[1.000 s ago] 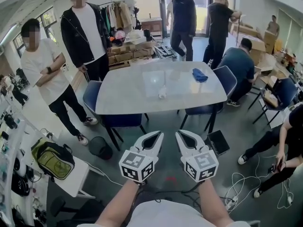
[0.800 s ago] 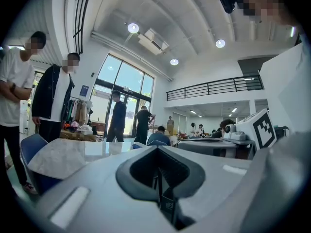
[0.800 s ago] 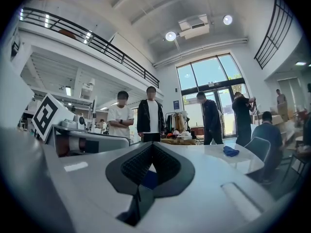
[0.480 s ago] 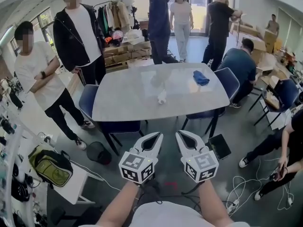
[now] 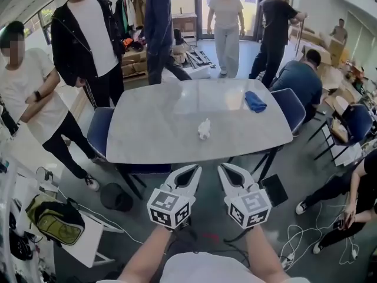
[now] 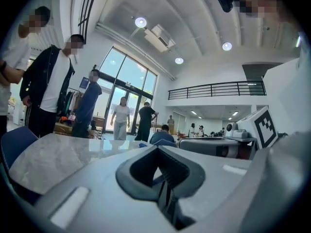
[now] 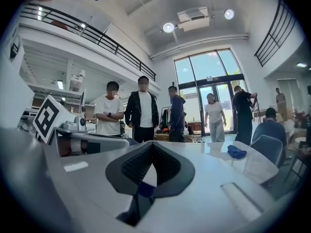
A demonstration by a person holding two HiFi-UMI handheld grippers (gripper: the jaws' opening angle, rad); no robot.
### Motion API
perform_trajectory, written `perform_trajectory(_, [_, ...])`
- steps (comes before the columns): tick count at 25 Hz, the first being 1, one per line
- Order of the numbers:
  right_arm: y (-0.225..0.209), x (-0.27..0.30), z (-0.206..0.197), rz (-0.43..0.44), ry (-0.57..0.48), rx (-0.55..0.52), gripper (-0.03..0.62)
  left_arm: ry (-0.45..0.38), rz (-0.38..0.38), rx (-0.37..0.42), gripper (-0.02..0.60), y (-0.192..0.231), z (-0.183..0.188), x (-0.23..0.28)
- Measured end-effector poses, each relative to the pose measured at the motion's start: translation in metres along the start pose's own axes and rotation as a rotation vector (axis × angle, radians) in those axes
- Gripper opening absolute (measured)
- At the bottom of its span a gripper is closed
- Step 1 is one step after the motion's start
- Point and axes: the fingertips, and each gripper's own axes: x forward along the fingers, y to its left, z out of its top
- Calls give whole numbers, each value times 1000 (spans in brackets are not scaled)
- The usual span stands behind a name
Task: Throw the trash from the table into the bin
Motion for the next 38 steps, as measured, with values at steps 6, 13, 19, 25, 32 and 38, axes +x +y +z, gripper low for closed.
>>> perform_trajectory(6, [-16, 79, 10, -32, 16, 13, 28, 19, -42, -17, 1, 68, 13, 38])
perform_trajectory(13, [-39, 149, 27, -62, 36, 20, 28, 36, -81, -33, 1, 128, 33, 82])
perform_trajectory(19, [-53, 182, 41, -100, 33, 16, 28, 39, -113, -29, 2, 157, 48, 103])
perform_trajectory(25, [-69, 200, 37, -113, 51, 23, 29, 51, -108, -31, 2, 174, 47, 121])
perform_trajectory(32, [-89, 215, 15, -92, 106, 34, 28, 78, -70, -46, 2, 185, 32, 139])
perform_trajectory(38, [-109, 226, 6, -59, 134, 38, 29, 94, -28, -49, 2, 190, 25, 158])
